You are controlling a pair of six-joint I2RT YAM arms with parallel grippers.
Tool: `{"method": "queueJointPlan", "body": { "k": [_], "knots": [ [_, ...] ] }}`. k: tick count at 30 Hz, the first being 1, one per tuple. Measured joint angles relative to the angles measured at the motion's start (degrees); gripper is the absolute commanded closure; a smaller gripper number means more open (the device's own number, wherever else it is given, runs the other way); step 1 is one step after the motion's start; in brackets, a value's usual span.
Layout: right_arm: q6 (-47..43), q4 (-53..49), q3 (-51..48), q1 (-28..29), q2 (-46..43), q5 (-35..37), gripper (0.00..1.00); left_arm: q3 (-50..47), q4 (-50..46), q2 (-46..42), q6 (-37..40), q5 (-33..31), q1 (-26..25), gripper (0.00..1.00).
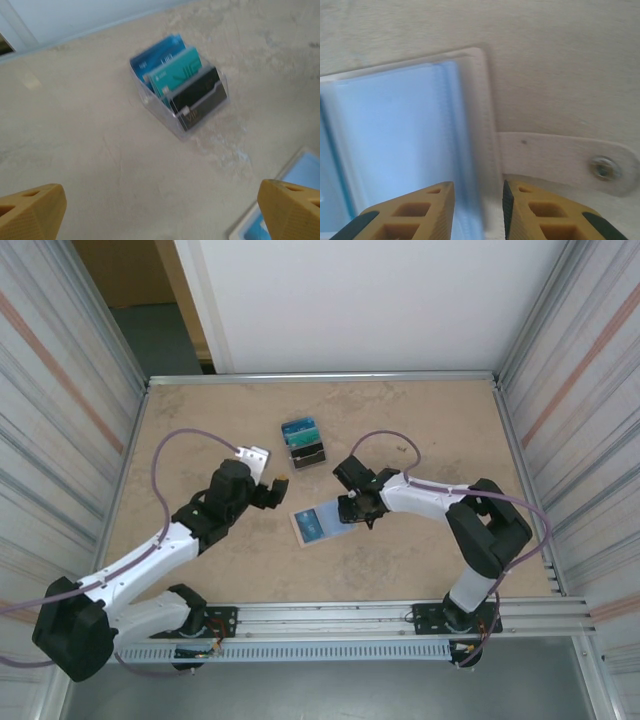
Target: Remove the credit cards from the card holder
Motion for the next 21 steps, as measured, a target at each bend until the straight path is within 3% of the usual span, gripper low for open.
{"method": "queueJointPlan", "body": {
  "k": [9,21],
  "knots": [
    [0.6,1.7,-1.6,-3.0,-7.8,-5.9,0.73,-0.2,-4.1,6.0,-3.9,-0.3,-8.1,0.03],
    [2.6,7.5,-1.6,-3.0,-5.6,-18.2,0.78,-1.6,-4.5,15.4,-6.6,-0.3,-9.6,0.05]
  ]
}}
